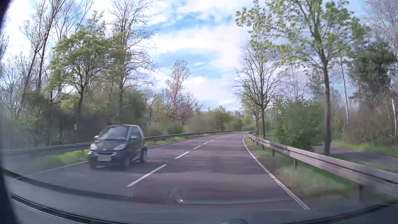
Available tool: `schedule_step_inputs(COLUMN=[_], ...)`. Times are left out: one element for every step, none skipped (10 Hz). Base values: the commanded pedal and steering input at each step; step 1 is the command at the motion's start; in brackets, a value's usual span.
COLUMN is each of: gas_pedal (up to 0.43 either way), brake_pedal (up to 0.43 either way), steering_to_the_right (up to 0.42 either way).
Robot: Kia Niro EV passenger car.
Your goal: Follow the waypoints while adhering to traffic rules and regulations
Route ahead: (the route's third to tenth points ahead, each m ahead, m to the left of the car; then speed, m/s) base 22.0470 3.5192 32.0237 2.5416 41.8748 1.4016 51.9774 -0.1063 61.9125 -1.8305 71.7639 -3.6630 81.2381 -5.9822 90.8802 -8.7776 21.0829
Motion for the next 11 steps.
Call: schedule_step_inputs(gas_pedal=[0.339,0.339,0.339,0.339,0.339,0.339,0.331,0.319,0.319,0.299,0.28], brake_pedal=[0.0,0.0,0.0,0.0,0.0,0.0,0.0,0.0,0.0,0.0,0.0], steering_to_the_right=[0.01,0.012,0.015,0.018,0.02,0.021,0.022,0.022,0.022,0.022,0.022])
